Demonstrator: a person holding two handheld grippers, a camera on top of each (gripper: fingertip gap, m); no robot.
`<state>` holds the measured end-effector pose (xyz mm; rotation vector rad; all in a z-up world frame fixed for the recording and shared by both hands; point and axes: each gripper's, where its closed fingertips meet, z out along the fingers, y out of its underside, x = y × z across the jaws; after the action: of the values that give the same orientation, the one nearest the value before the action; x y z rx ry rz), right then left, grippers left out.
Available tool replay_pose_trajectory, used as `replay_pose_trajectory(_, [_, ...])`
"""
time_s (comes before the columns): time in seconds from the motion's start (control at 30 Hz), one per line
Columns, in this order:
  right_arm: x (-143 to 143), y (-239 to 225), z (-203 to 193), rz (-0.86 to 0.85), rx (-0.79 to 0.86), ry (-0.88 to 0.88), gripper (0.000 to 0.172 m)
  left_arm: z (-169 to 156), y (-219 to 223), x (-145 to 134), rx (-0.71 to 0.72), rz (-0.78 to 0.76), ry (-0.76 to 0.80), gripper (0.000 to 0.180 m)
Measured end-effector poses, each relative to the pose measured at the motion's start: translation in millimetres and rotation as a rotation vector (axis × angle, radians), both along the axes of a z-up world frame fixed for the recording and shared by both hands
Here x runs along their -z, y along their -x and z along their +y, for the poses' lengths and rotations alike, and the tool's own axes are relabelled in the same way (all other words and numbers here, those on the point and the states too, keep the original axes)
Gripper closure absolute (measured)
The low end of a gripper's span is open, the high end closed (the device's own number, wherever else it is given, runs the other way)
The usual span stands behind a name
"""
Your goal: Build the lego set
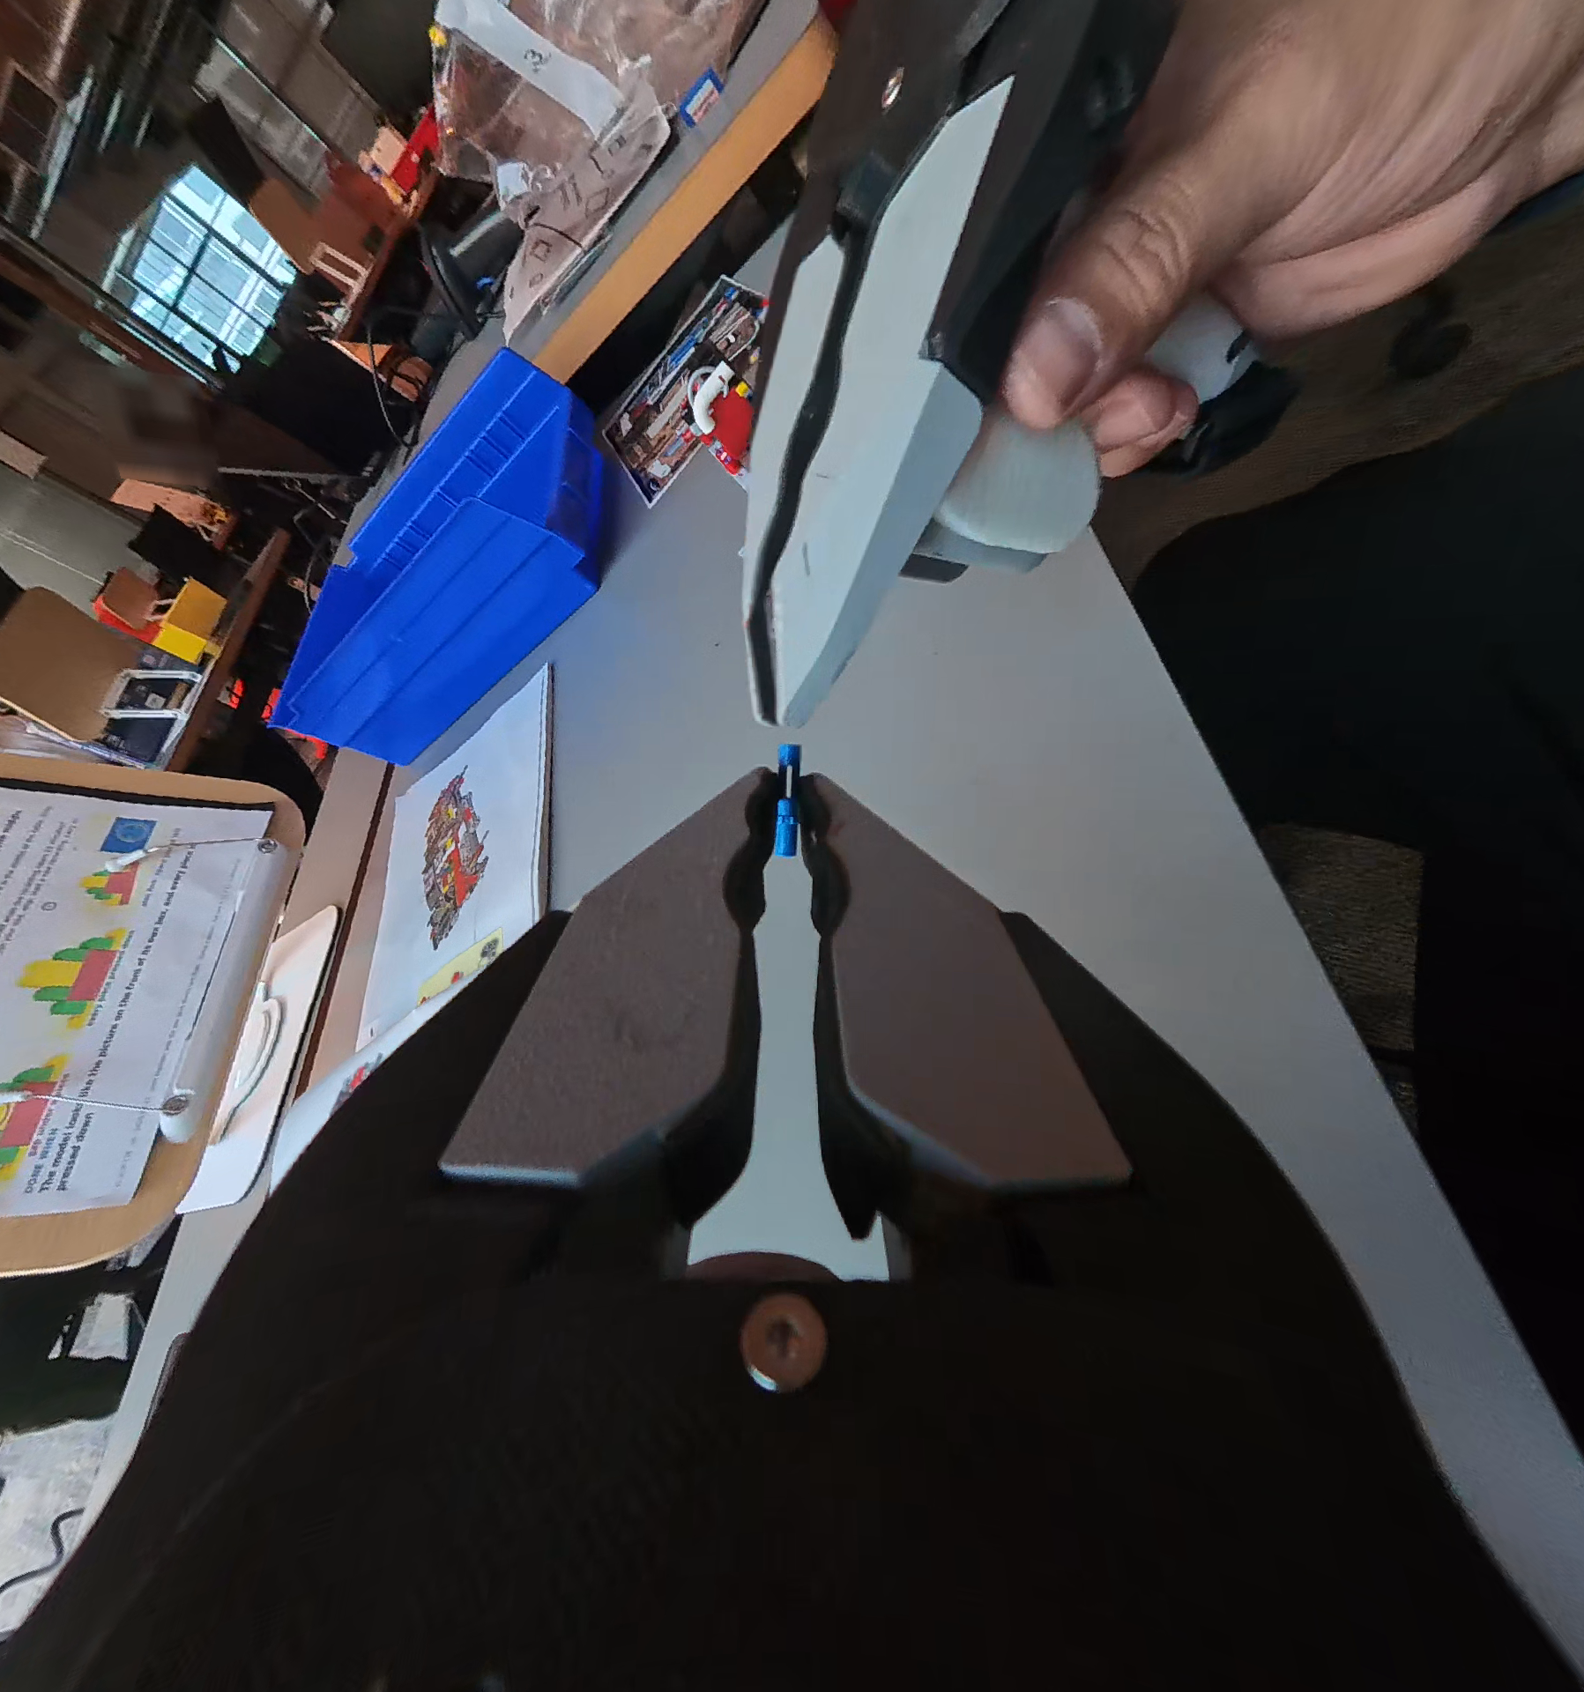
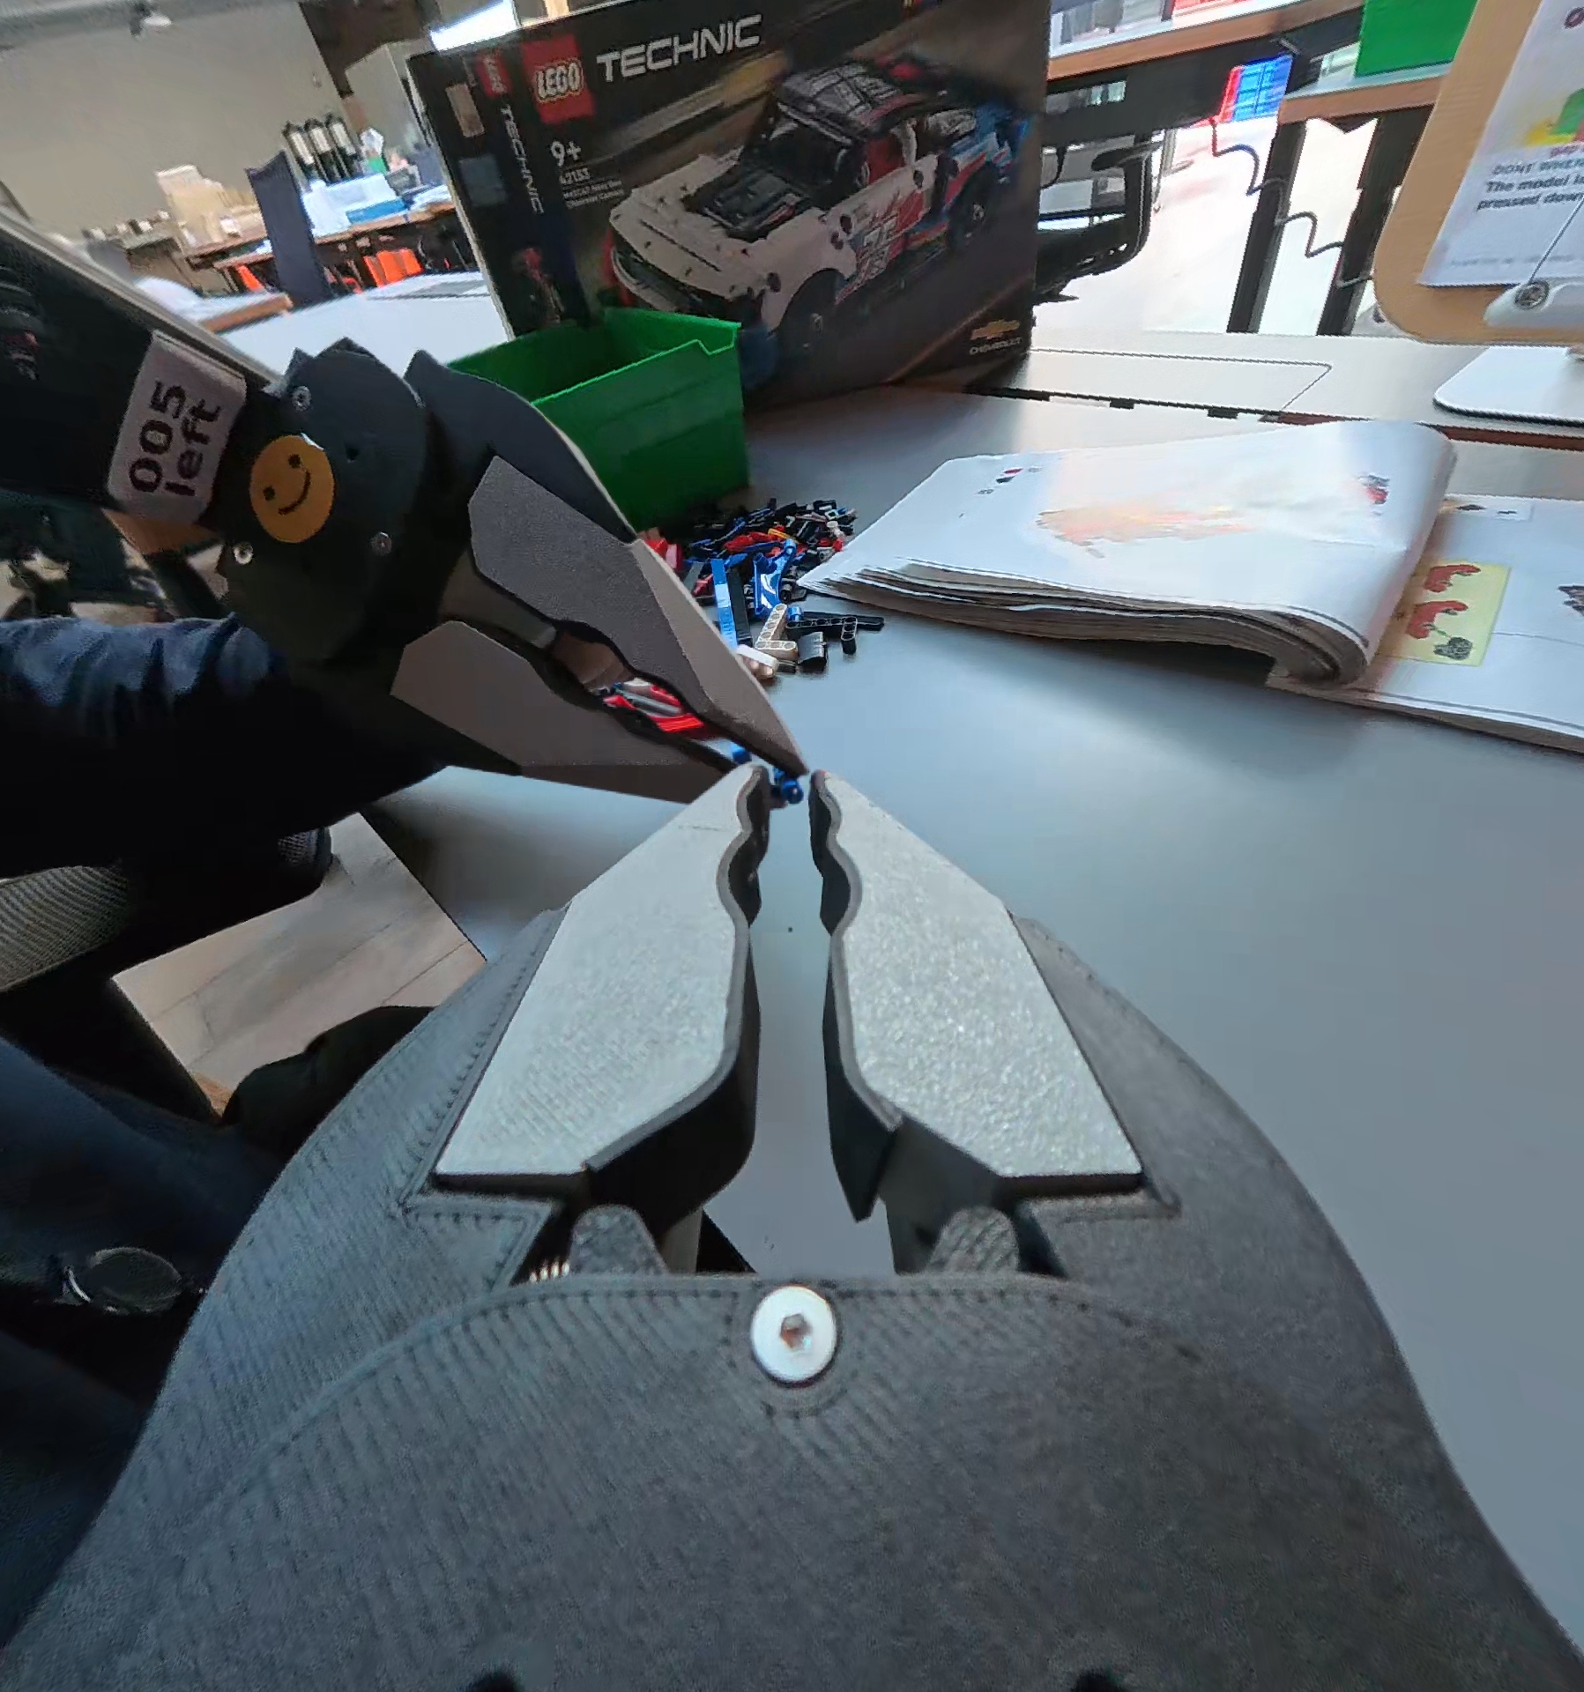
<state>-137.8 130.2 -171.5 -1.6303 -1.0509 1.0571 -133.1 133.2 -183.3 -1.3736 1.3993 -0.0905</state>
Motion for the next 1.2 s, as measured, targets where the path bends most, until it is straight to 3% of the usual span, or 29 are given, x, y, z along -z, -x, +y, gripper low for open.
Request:
replay_pose_trajectory(0.37, [0,16,-1,-0.017,-0.043,0.027,0.171,-2,8,-10,-0.031,-0.065,-0.09,0.179])
replay_pose_trajectory(1.2, [16,20,18,-0.019,-0.022,0.024,0.171,14,15,4,-0.089,-0.182,0.037,0.179])
